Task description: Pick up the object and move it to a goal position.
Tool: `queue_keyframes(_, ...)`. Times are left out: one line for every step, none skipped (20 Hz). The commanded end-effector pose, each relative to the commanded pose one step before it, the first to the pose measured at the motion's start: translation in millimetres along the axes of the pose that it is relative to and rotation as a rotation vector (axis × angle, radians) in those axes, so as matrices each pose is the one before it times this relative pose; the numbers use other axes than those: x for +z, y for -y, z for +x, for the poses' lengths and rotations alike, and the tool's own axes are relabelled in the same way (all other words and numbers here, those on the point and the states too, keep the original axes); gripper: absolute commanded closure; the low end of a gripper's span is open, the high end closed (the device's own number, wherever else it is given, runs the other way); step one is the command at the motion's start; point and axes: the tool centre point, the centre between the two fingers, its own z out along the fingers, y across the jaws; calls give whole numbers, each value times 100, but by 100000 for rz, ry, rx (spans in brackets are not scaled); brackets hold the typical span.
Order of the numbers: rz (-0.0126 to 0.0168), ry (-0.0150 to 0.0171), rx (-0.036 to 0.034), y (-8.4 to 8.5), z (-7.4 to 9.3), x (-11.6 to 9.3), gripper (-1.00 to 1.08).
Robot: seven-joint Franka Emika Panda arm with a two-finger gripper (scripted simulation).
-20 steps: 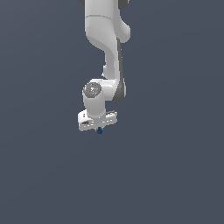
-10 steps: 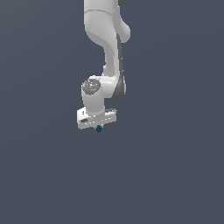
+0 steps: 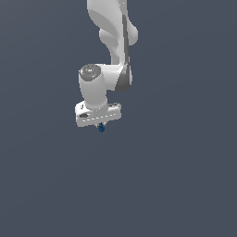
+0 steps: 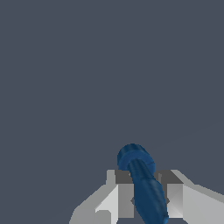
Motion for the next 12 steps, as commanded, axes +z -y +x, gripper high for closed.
queue_keyframes(-39, -91, 14, -308, -554, -2448, 108)
queue_keyframes(37, -19, -26, -124, -236, -1061, 108)
queue_keyframes(0, 0, 0, -138, -248, -1102, 108)
queue_keyframes(0, 0, 0, -143, -256, -1143, 108)
queue_keyframes(0, 0, 0, -148, -263, -1183, 108)
queue_keyframes(43, -22, -8, -156, -270, -1214, 108)
queue_keyframes(0, 0, 0, -151, -263, -1200, 108)
queue_keyframes(0, 0, 0, -149, -257, -1180, 108)
queue_keyframes(0, 0, 0, -147, -252, -1163, 108)
queue_keyframes(0, 0, 0, -146, -247, -1147, 108)
queue_keyframes(0, 0, 0, -146, -242, -1134, 108)
queue_keyframes(0, 0, 0, -145, -238, -1122, 108)
